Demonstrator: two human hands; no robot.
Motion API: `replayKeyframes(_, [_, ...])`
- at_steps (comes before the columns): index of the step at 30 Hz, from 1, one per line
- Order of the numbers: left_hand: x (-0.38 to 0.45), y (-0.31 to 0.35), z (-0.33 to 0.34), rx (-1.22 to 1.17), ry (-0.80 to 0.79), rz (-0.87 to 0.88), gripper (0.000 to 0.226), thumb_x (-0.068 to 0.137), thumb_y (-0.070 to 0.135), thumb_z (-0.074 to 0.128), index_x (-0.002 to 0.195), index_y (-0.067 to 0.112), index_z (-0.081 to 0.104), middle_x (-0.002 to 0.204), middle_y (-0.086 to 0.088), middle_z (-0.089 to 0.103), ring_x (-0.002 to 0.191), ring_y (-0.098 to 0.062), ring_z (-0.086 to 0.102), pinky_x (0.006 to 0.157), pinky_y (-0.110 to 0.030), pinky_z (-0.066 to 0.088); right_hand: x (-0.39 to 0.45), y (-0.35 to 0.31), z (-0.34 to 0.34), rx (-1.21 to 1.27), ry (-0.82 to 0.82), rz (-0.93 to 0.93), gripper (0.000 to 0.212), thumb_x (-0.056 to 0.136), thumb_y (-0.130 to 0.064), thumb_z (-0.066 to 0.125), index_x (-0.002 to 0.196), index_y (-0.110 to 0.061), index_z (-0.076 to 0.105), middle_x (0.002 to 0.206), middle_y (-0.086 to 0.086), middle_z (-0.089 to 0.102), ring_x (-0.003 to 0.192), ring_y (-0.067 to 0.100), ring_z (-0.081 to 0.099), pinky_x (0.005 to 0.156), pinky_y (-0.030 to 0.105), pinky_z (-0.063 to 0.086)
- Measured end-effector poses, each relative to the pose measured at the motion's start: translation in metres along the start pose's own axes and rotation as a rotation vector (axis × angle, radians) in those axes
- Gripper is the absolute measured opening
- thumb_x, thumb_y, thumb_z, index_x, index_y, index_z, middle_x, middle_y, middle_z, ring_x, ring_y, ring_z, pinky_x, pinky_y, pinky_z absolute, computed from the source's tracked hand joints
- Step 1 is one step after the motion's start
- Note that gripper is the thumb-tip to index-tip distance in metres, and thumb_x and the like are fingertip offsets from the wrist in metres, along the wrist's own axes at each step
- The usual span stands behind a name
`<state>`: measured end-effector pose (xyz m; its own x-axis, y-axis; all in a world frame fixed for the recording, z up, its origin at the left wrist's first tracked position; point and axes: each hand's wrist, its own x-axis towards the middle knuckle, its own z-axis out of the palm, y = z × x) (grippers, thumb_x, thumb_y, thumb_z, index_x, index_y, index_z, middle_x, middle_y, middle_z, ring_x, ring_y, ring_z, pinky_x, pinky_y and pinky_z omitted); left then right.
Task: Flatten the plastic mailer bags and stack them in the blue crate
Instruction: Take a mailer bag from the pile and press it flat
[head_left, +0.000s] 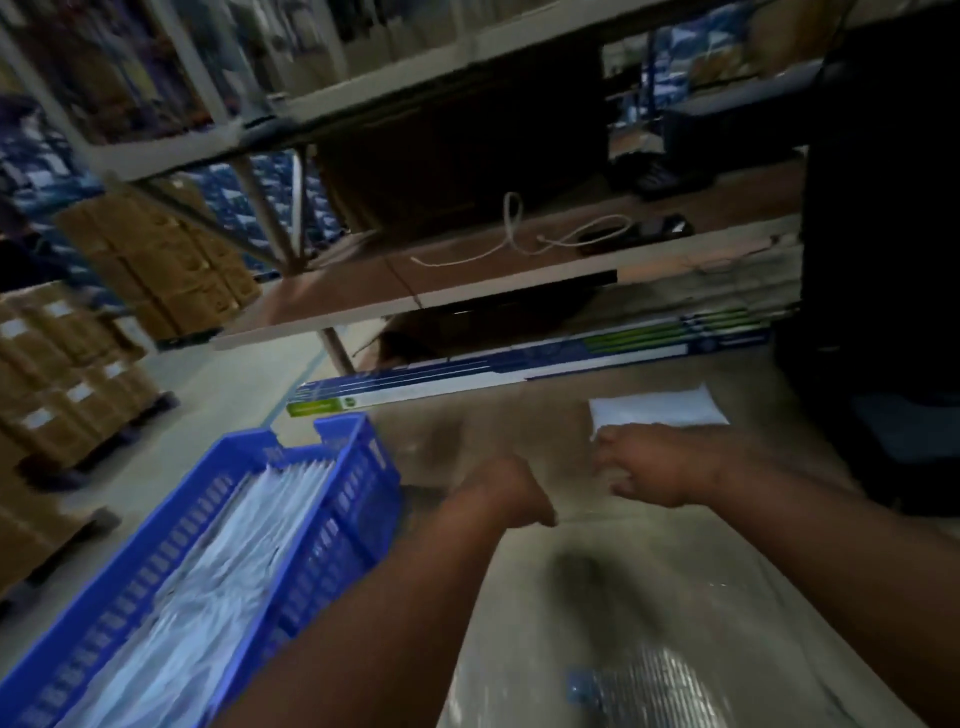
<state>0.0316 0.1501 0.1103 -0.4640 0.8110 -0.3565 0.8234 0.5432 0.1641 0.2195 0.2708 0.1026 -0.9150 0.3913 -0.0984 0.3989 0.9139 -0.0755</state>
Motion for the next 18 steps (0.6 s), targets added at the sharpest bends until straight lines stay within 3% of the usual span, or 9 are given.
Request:
replayKeyframes(5, [0.039,0.046,0.029,0.109,0.003,0.099,0.052,0.084,0.042,0.084,0.126,0.015,0.069,0.131,-0.007,0.065,0.118,-0.023,0.061,0.084,-0.028,0.040,-0.024,0.066,0.050,0.092,0.049,0.169,0.051,0.095,-0.049,0.065,0.144,-0.036,0.058,0.152,0.000,0.049,0.132,0.024,0.052,0.106,0.036,0.043])
replayKeyframes(8, [0.077,0.070,0.038,0.087,-0.029,0.082,0.047,0.088,0.032,0.082,0.129,0.017,0.065,0.128,-0.002,0.065,0.110,-0.017,0.064,0.086,-0.028,0.050,-0.018,0.105,0.067,0.127,0.067,0.288,0.067,0.095,-0.049,0.067,0.156,-0.031,0.045,0.164,0.005,0.033,0.145,0.029,0.037,0.114,0.040,0.039])
replayKeyframes(11, [0.120,0.088,0.046,0.058,-0.043,0.064,0.068,0.087,0.027,0.085,0.147,0.016,0.055,0.145,-0.009,0.057,0.126,-0.022,0.059,0.100,-0.030,0.051,0.002,0.135,0.077,0.158,0.045,0.406,0.077,0.099,-0.042,0.063,0.165,-0.031,0.026,0.174,0.007,0.011,0.156,0.034,0.019,0.124,0.048,0.028])
replayKeyframes(13, [0.143,0.104,0.049,0.213,0.037,0.134,0.078,0.086,0.028,0.082,0.153,0.015,0.045,0.151,-0.013,0.049,0.134,-0.029,0.053,0.108,-0.037,0.048,0.021,0.154,0.083,0.178,0.062,0.478,0.078,0.098,-0.044,0.062,0.164,-0.035,0.023,0.174,0.006,0.013,0.155,0.033,0.022,0.123,0.053,0.030])
replayKeyframes(15, [0.155,0.118,0.047,0.349,0.128,0.225,0.077,0.086,0.028,0.073,0.154,0.019,0.038,0.151,-0.015,0.045,0.132,-0.035,0.050,0.107,-0.045,0.049,0.041,0.167,0.088,0.229,0.052,0.517,0.077,0.096,-0.055,0.058,0.163,-0.038,0.023,0.173,0.004,0.016,0.154,0.031,0.023,0.122,0.057,0.030])
replayKeyframes(18, [0.186,0.136,0.055,0.403,0.127,0.319,0.081,0.088,0.029,0.068,0.158,0.019,0.029,0.154,-0.017,0.039,0.136,-0.039,0.044,0.110,-0.047,0.046,0.073,0.193,0.102,0.239,0.035,0.524,0.087,0.089,-0.037,0.069,0.163,-0.038,0.022,0.170,0.001,0.020,0.155,0.029,0.021,0.124,0.056,0.026])
